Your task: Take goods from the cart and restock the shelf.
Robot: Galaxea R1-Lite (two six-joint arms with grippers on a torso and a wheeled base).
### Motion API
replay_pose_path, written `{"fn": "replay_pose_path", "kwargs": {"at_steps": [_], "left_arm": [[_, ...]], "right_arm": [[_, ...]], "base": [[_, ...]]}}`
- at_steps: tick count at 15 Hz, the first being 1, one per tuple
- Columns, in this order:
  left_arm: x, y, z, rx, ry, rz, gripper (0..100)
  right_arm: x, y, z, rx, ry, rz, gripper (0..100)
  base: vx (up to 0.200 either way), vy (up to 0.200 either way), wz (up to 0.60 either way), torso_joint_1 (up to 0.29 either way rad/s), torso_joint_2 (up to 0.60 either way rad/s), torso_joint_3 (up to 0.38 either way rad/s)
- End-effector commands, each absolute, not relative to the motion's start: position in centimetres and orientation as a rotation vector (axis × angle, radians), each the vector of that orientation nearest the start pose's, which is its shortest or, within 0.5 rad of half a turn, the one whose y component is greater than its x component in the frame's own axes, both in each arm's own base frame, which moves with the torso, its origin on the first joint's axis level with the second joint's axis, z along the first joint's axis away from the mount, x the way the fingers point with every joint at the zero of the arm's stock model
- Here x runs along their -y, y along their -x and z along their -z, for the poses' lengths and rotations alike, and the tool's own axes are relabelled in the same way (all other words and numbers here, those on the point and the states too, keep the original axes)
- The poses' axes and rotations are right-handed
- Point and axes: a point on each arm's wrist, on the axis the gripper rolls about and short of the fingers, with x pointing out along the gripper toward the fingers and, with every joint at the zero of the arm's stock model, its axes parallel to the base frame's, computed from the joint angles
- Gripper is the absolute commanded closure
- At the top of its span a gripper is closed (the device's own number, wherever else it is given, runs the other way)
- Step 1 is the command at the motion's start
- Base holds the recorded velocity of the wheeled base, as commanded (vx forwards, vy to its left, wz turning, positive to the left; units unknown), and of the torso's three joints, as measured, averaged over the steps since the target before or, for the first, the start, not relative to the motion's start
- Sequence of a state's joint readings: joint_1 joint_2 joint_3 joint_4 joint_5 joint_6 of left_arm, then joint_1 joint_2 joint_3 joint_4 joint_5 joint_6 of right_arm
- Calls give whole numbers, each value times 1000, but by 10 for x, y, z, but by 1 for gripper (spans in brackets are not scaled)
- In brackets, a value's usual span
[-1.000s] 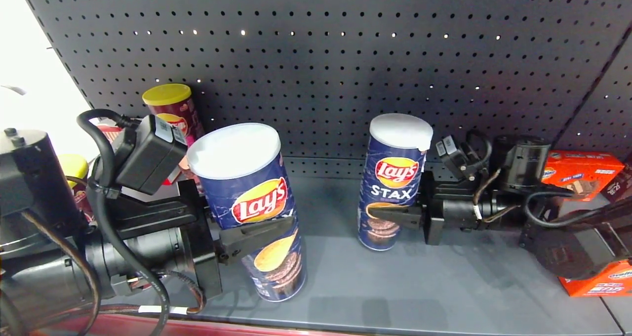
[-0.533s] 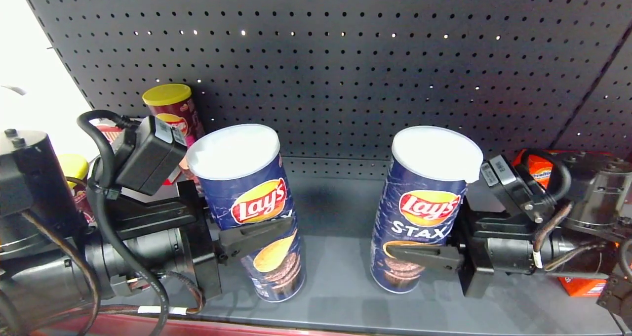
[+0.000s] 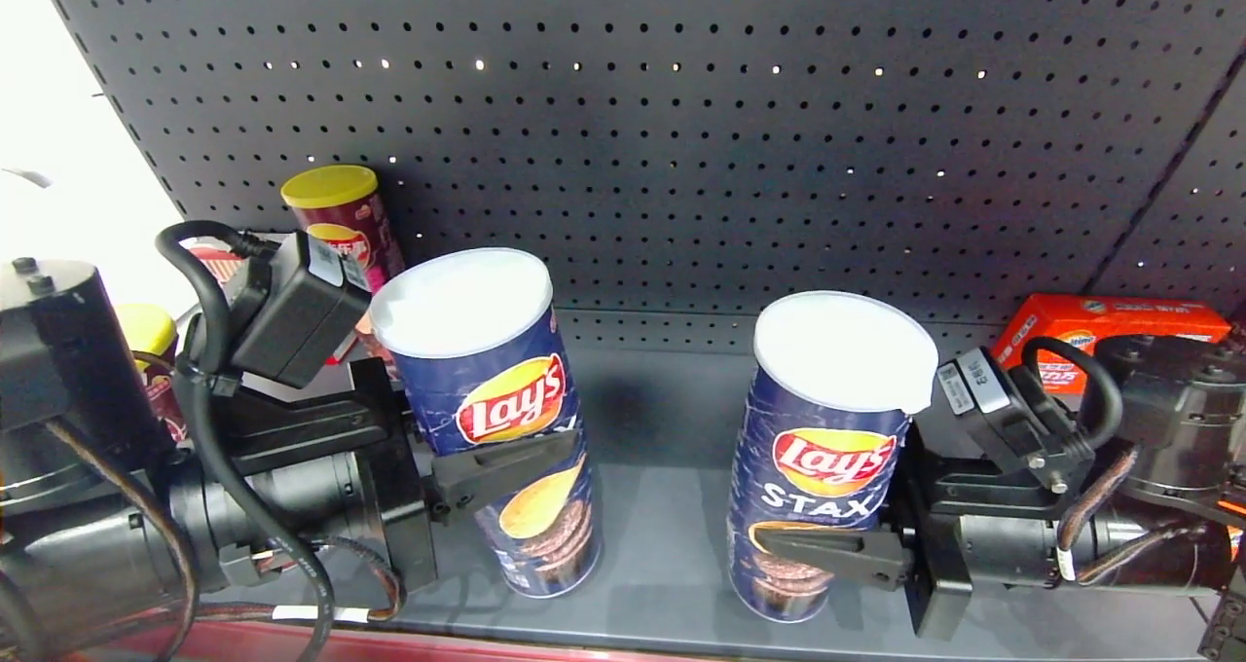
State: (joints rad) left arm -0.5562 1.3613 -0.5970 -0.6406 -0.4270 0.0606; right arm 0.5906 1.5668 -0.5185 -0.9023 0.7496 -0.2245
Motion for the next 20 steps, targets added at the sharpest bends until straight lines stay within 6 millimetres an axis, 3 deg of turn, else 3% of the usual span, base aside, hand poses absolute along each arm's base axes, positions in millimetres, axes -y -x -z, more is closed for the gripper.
{"fn": "replay_pose_path", "kwargs": {"at_steps": [1, 15, 16, 20], "left_arm": [[122, -179, -214, -100, -63, 984, 100], [119, -180, -212, -107, -64, 973, 100], [119, -179, -213, -106, -64, 973, 100], [119, -179, -213, -104, -64, 973, 100]], "right_arm": [[-155, -199, -161, -38, 174, -1361, 100], [-160, -213, -142, -71, 171, -1349, 100], [-160, -213, -142, -72, 172, -1350, 0], [-150, -217, -142, -63, 177, -1308, 0]], "base": [[0, 0, 0, 0, 0, 0], [0, 0, 0, 0, 0, 0], [0, 0, 0, 0, 0, 0], [0, 0, 0, 0, 0, 0]]}}
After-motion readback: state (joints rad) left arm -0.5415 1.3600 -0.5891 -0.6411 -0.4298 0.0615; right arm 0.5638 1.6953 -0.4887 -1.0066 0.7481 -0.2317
